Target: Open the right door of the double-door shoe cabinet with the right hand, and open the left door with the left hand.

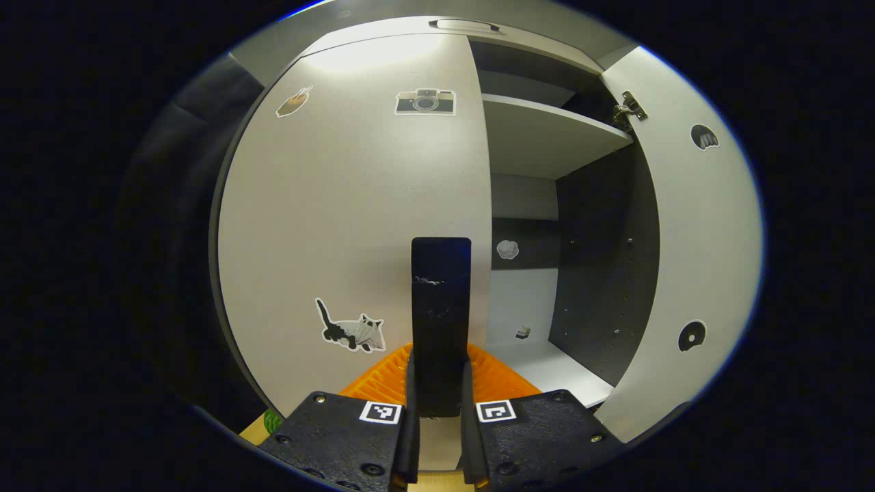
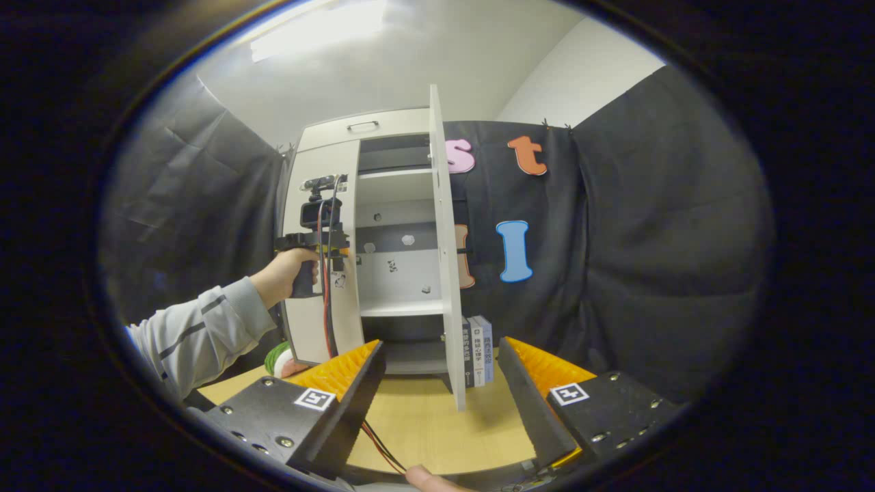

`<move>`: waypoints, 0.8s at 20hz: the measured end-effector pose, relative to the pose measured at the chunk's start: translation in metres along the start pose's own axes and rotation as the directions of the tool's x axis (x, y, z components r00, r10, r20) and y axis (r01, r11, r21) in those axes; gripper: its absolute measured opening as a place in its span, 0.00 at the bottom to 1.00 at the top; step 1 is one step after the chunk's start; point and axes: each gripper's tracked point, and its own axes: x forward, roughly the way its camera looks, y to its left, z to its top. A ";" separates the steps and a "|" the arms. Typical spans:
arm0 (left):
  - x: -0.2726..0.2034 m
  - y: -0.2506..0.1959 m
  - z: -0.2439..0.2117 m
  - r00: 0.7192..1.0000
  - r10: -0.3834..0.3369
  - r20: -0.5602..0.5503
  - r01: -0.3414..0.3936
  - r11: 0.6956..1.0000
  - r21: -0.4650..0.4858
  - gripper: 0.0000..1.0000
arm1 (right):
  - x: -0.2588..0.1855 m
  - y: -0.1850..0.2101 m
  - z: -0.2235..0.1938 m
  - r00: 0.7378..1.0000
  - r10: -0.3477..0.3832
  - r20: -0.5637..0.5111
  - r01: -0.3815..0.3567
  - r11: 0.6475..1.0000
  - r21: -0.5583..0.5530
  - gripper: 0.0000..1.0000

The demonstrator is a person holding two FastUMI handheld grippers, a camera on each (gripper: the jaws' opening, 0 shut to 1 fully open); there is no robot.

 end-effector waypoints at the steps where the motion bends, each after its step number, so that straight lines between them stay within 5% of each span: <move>1: -0.002 0.000 -0.001 1.000 -0.002 -0.003 0.002 1.000 0.008 0.25 | 0.001 -0.001 -0.001 1.000 -0.005 0.000 0.005 1.000 -0.006 0.98; 16: -0.087 0.025 -0.001 0.996 -0.093 -0.010 0.093 0.996 -0.002 0.23 | -0.004 0.004 0.016 0.999 -0.052 0.008 0.052 0.999 -0.007 0.98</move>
